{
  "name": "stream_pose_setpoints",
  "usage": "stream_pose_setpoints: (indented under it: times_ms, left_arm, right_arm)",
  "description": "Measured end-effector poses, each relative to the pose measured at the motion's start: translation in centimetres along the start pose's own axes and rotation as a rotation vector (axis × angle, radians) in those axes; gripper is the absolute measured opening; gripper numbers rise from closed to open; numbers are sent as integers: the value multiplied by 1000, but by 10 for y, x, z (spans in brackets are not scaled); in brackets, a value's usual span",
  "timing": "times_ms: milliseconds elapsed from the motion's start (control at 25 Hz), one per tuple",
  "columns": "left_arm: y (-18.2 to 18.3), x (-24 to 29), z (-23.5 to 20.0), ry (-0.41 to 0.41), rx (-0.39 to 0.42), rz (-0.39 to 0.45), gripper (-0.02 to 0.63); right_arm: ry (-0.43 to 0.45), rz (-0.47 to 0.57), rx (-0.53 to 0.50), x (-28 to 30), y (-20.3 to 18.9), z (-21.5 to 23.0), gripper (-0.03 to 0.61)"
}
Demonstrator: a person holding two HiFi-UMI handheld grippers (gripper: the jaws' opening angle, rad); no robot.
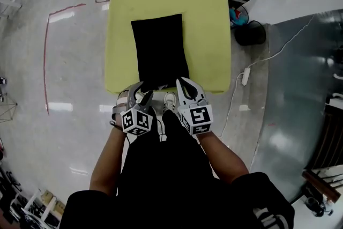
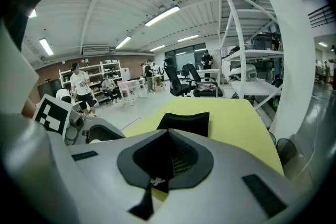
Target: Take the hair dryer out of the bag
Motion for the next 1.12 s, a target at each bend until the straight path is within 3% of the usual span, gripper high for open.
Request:
stream_pose_setpoints:
  times_ms: [200,600,760,880,1120]
  left_arm:
    - [-13,11,17,2,98,-38,209]
    - [-22,43,28,33,170,-105,204]
    - [-21,44,23,47,172,-98,136]
    - [-17,43,18,67,148,-88,21]
    - [0,37,9,10,-18,-82,15]
  right_arm:
    - [-15,-47,-1,-3,-19,11,6]
    - [23,-115,19,-4,-51,3,6]
    - [46,-148,11,-4,-65,-4,6]
    - [62,-169,9,-2,-73,-11,6]
    - [117,-199,29,4,-81,-38,6]
Point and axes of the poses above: the fingertips, and each gripper's own axes: x forward along the fingers, z to its right, y out of its top, the point moved 3 cm from there along -x, backward along the fingers, and after that the axes turned 13 degrees about y, right-handed, at the moved point
